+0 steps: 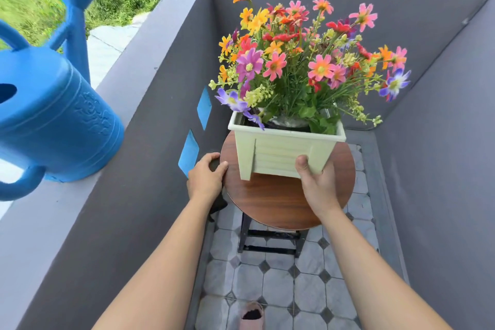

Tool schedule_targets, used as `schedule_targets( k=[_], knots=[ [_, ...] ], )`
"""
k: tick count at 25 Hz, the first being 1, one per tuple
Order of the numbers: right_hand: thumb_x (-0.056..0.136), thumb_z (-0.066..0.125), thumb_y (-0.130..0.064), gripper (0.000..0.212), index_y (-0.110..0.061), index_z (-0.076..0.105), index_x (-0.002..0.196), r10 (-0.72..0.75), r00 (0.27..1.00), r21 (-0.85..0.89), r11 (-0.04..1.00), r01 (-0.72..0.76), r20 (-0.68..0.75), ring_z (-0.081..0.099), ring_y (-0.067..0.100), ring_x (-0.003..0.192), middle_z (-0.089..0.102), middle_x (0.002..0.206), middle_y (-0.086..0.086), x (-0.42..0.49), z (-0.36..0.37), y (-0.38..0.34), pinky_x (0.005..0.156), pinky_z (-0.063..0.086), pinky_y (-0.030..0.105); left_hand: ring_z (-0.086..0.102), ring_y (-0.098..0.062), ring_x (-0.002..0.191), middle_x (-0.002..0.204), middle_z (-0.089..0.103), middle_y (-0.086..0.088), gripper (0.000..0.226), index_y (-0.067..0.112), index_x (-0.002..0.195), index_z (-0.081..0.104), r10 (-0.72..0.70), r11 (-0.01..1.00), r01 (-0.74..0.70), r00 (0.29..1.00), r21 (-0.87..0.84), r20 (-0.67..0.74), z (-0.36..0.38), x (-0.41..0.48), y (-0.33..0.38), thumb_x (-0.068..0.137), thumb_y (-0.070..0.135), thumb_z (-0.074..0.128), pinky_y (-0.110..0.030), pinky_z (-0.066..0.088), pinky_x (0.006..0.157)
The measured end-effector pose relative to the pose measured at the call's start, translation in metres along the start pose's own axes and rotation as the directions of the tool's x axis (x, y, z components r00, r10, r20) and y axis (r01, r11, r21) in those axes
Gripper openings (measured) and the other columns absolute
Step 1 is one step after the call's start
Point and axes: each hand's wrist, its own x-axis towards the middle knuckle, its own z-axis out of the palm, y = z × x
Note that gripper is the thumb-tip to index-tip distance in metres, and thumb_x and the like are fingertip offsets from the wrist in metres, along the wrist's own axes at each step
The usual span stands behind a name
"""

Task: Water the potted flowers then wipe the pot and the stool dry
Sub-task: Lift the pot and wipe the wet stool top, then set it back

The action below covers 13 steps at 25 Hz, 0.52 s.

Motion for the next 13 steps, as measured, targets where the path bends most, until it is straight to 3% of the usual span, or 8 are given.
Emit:
schedule_targets(
  k=[2,4,8,9,11,13],
  knots=[
    [0.056,0.053,-0.087,0.070,-0.033,0.059,0.101,-0.009,0.998,-0.100,0.995,0.003,-0.063,0.061,-0.019,0.086,0.064,0.092,-0.021,-0.011,-0.003,0.005,0.071,0.045,0.002,0.052,-0.024,0.116,0.120,0.065,0.000,0.033,0.026,0.120,0.061,0.001,1.000,-0.001,1.000,0.013,0.020,0.003,-0.002,-0.008,0.088,0.034,0.059,-0.037,0.042,0.097],
    [0.055,0.050,-0.090,0.059,-0.042,0.054,0.088,-0.050,0.989,-0.195,0.981,0.022,-0.138,0.060,-0.020,0.075,0.062,0.083,-0.024,-0.020,-0.007,0.008,0.065,0.044,0.001,0.053,-0.026,0.116,0.120,0.065,-0.001,0.033,0.025,0.119,0.062,0.014,0.999,-0.015,0.999,0.039,0.030,0.006,-0.001,-0.013,0.088,0.034,0.060,-0.037,0.043,0.095],
    [0.062,0.062,-0.079,0.043,-0.045,0.059,0.088,-0.101,0.972,-0.195,0.979,0.059,-0.210,0.070,0.010,0.076,0.068,0.087,-0.005,-0.029,-0.021,0.021,0.067,0.058,0.037,0.054,-0.026,0.113,0.117,0.066,-0.002,0.031,0.024,0.117,0.063,0.029,0.997,-0.032,0.999,0.065,0.045,0.005,0.001,-0.015,0.087,0.029,0.057,-0.036,0.044,0.088],
    [0.064,0.064,-0.077,0.037,-0.048,0.060,0.087,-0.110,0.973,-0.191,0.979,0.071,-0.204,0.069,0.018,0.078,0.065,0.092,0.002,-0.030,-0.022,0.023,0.067,0.058,0.040,0.054,-0.025,0.113,0.117,0.066,-0.001,0.032,0.025,0.119,0.063,0.032,0.997,-0.035,0.998,0.065,0.050,0.004,0.002,-0.015,0.087,0.028,0.057,-0.035,0.044,0.087],
    [0.066,0.067,-0.072,0.027,-0.052,0.061,0.083,-0.131,0.973,-0.203,0.975,0.092,-0.189,0.066,0.029,0.080,0.059,0.095,0.012,-0.032,-0.024,0.024,0.069,0.057,0.036,0.055,-0.026,0.112,0.118,0.065,-0.002,0.034,0.025,0.121,0.061,0.038,0.997,-0.042,0.997,0.071,0.061,0.003,0.001,-0.017,0.087,0.028,0.058,-0.035,0.044,0.087],
    [0.068,0.070,-0.062,0.022,-0.045,0.060,0.079,-0.156,0.970,-0.210,0.971,0.116,-0.186,0.064,0.033,0.081,0.057,0.093,0.015,-0.033,-0.025,0.024,0.066,0.053,0.021,0.055,-0.027,0.111,0.118,0.065,-0.004,0.034,0.025,0.121,0.061,0.046,0.996,-0.050,0.997,0.075,0.065,0.004,0.002,-0.020,0.087,0.029,0.060,-0.036,0.045,0.088]
  ],
)
